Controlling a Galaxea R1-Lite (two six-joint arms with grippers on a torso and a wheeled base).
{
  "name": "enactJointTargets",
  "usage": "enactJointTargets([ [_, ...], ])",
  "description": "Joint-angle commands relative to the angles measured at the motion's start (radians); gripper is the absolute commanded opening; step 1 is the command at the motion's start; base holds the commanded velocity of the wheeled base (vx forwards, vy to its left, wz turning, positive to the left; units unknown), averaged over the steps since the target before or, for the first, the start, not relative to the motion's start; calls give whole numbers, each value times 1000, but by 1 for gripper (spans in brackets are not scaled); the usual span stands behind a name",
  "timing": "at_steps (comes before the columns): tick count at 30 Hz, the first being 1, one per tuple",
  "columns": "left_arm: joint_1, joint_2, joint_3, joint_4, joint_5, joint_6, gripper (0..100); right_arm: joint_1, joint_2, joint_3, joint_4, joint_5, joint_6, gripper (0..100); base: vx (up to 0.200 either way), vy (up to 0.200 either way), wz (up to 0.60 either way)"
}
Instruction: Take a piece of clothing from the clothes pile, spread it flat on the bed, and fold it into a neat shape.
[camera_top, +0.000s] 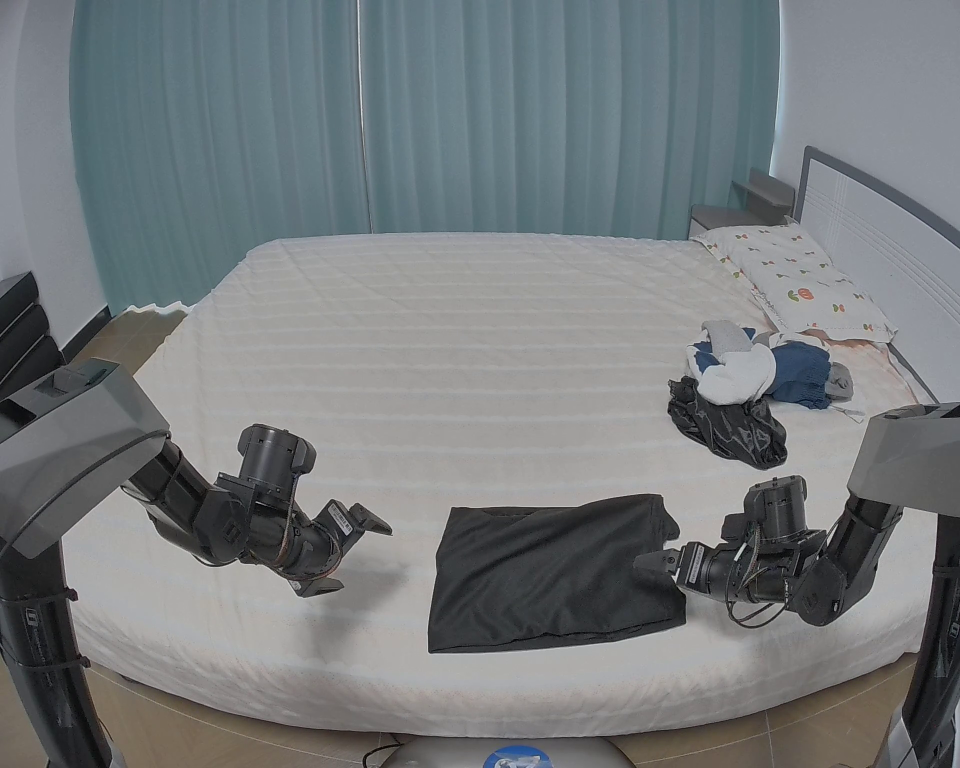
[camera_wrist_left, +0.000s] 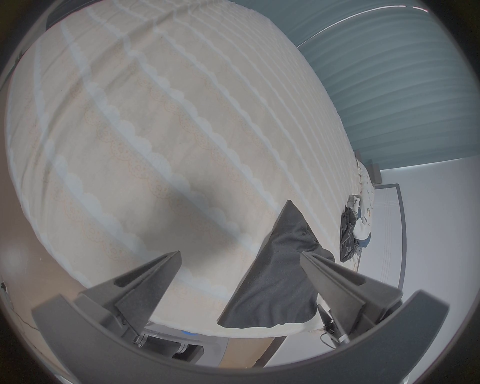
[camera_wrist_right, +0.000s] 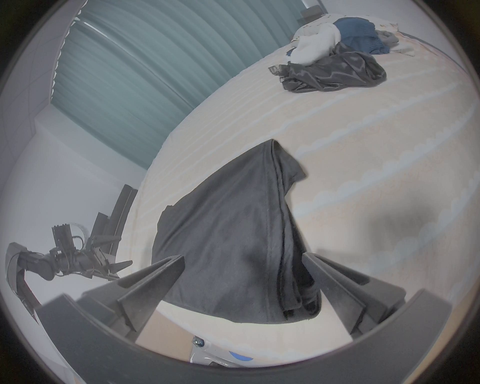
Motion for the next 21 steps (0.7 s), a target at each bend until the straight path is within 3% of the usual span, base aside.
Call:
enactJointTargets([
  [1, 0, 1, 0, -1, 0, 0, 100, 20, 18, 23, -11, 3, -1, 100, 0, 0, 0],
  [13, -1, 1, 0, -1, 0, 0, 100, 43, 47, 26, -14, -5, -5, 100, 0, 0, 0],
  [14, -1, 1, 0, -1, 0, 0, 100, 44, 45, 28, -14, -7, -5, 0, 0, 0, 0],
  [21, -1, 1, 0, -1, 0, 0, 100, 33, 15, 94, -14, -14, -54, 0, 0, 0, 0],
])
